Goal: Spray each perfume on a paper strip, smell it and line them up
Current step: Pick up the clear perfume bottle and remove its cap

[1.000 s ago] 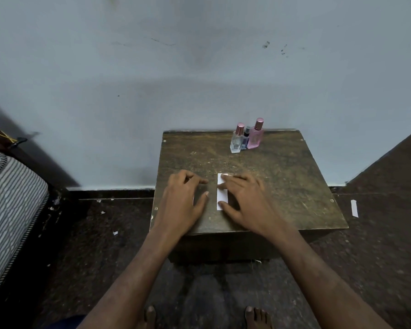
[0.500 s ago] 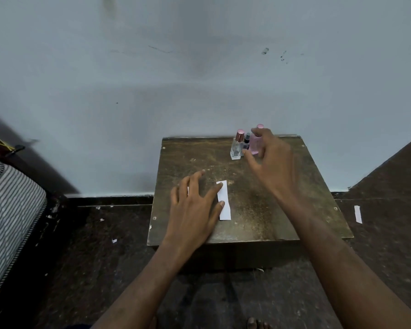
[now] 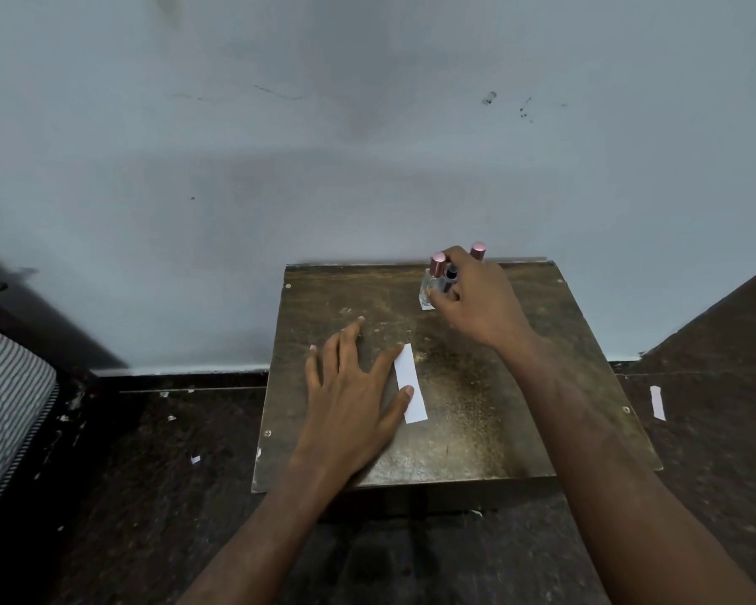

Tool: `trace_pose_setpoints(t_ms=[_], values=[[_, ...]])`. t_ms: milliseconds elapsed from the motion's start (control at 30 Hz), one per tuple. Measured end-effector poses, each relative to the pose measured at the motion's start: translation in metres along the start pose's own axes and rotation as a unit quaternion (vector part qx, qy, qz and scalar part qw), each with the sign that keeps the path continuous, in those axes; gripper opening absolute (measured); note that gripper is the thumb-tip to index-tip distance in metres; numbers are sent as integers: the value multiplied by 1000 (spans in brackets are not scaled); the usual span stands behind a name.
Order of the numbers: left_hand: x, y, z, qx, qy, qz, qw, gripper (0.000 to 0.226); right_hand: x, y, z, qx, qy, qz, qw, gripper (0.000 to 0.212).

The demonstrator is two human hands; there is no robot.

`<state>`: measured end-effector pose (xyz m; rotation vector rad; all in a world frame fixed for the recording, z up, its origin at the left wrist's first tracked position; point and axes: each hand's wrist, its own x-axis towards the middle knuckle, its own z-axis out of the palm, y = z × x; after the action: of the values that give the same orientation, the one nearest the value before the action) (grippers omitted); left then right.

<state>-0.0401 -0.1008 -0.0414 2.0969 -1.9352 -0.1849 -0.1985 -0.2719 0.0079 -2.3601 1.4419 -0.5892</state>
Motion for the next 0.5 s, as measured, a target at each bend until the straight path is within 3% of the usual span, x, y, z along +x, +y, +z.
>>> trace_pose_setpoints(t_ms=[500], values=[[3,-7,-17,-100,87,-1,991,50,-1,7,-3,31,47,-69,996,26]])
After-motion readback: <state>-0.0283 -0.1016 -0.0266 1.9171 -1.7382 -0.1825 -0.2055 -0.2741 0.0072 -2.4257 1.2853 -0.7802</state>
